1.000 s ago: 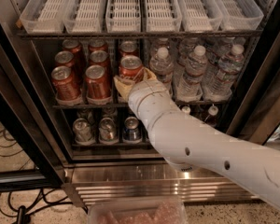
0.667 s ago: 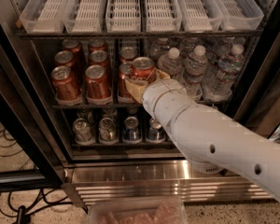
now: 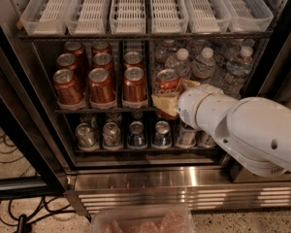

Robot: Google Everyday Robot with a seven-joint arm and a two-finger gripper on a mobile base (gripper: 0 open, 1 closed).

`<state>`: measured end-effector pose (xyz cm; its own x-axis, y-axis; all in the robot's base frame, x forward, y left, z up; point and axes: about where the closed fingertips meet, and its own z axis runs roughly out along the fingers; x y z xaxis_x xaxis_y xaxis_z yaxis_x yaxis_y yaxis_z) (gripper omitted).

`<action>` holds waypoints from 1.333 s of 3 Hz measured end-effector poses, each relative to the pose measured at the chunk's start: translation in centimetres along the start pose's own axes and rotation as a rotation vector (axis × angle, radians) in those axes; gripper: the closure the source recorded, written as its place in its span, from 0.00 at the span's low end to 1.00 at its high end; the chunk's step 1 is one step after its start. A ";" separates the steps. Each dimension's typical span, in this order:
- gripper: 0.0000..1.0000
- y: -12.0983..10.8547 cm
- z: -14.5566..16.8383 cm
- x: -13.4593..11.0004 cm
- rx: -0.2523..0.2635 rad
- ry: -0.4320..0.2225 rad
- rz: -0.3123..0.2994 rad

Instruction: Pick coke can from middle shelf of fridge

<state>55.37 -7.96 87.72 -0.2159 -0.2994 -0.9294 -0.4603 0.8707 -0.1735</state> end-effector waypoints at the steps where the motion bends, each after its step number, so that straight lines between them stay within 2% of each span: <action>1: 1.00 0.4 -0.5 0.7 -0.050 0.022 0.007; 2: 1.00 0.5 -0.5 0.7 -0.051 0.021 0.007; 3: 1.00 2.0 -0.3 1.2 -0.110 0.039 -0.021; 4: 1.00 6.2 -0.4 3.0 -0.285 0.087 -0.072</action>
Offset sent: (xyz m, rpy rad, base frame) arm -0.0074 -0.0041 -0.0066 0.0060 0.0368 0.0347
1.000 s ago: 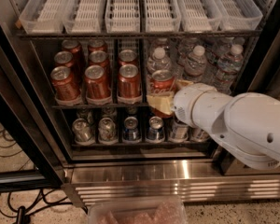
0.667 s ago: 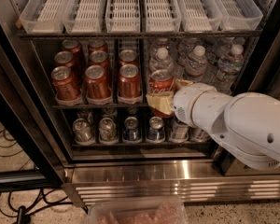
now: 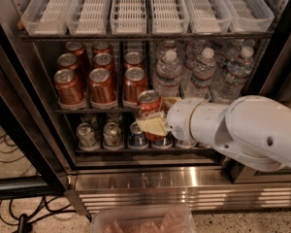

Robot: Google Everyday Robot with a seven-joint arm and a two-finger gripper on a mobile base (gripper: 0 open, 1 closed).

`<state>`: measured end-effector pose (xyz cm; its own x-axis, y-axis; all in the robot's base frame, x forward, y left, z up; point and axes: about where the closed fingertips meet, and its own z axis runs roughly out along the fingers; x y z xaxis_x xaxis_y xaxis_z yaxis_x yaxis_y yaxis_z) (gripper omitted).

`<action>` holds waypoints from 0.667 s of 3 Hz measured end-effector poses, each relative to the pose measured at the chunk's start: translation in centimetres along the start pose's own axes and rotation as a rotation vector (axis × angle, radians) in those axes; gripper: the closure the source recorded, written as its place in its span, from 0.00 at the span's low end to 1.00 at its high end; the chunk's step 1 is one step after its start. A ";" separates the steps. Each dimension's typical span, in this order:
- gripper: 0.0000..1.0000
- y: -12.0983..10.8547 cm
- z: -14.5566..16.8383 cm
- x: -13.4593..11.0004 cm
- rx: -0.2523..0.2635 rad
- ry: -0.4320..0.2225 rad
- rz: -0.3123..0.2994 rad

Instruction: Pick coke can from middle shelf of fridge

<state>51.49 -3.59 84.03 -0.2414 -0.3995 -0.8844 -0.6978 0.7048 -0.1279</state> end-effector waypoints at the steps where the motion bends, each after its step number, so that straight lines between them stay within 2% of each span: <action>1: 1.00 2.5 0.1 0.7 -0.128 0.012 -0.041; 2: 1.00 4.4 -0.3 0.6 -0.250 -0.026 -0.078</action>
Offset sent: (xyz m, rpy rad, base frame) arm -0.0546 0.0319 -0.0114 0.0639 0.0149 0.4363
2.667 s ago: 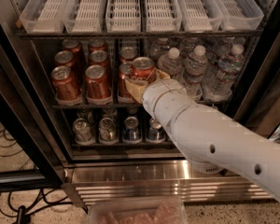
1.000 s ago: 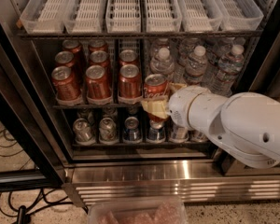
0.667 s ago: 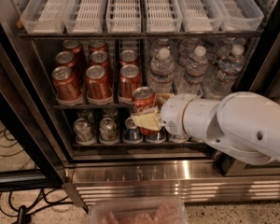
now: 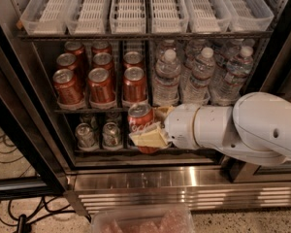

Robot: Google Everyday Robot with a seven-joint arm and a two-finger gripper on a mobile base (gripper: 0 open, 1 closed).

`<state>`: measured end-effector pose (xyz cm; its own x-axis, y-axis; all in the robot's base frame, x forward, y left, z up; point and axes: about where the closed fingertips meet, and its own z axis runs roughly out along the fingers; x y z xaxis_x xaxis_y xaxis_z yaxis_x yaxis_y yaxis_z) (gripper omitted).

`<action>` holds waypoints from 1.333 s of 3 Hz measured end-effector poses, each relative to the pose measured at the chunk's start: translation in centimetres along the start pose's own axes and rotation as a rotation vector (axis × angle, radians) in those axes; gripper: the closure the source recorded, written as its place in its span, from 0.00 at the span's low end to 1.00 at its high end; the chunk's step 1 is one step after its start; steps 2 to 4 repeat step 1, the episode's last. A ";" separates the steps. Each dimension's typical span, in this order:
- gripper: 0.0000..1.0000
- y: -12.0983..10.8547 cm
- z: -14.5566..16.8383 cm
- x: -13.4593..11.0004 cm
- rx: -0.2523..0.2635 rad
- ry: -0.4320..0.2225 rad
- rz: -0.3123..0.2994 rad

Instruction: Pick coke can from middle shelf of fridge

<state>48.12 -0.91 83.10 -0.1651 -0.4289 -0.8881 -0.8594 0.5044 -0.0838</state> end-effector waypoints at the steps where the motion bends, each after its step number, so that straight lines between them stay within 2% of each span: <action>1: 1.00 0.7 0.0 0.0 -0.026 0.001 -0.021; 4: 1.00 0.7 0.0 0.0 -0.026 0.001 -0.021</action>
Offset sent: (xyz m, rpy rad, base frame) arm 0.0000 0.0000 0.0000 0.0000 0.0000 0.0000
